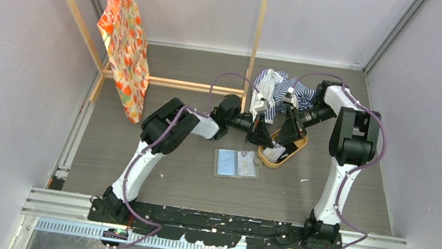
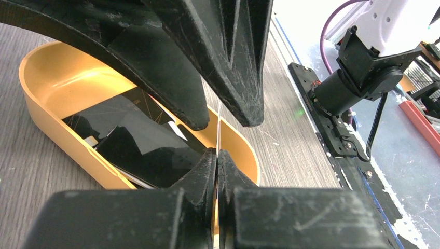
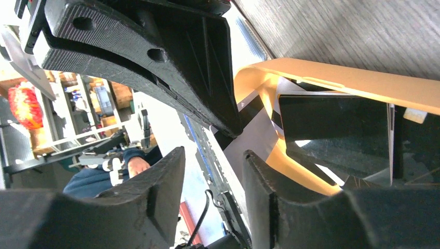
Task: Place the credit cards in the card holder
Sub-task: Pick up the credit card from the storage box, then insert the credit card into the card holder.
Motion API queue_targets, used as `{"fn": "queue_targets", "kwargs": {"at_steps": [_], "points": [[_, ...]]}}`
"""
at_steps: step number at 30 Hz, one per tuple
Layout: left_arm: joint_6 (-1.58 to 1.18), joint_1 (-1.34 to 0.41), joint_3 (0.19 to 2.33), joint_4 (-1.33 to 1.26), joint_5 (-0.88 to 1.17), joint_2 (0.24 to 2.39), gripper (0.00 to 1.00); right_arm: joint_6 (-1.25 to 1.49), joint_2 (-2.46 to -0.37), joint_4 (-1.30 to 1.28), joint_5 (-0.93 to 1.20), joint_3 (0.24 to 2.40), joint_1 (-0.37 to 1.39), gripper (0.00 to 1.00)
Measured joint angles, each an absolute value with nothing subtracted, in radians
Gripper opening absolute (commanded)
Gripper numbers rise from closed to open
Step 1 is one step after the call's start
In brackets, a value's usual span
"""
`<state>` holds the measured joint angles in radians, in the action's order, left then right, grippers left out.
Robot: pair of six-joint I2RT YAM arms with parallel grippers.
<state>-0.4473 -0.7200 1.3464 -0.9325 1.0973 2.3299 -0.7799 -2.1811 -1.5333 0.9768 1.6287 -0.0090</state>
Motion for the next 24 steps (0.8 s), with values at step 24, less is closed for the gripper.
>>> {"fn": "queue_targets", "kwargs": {"at_steps": [24], "points": [[-0.954, -0.642, 1.195, -1.026, 0.866, 2.097, 0.00, -0.773, -1.841, -1.472, 0.955, 1.577, -0.167, 0.61]]}}
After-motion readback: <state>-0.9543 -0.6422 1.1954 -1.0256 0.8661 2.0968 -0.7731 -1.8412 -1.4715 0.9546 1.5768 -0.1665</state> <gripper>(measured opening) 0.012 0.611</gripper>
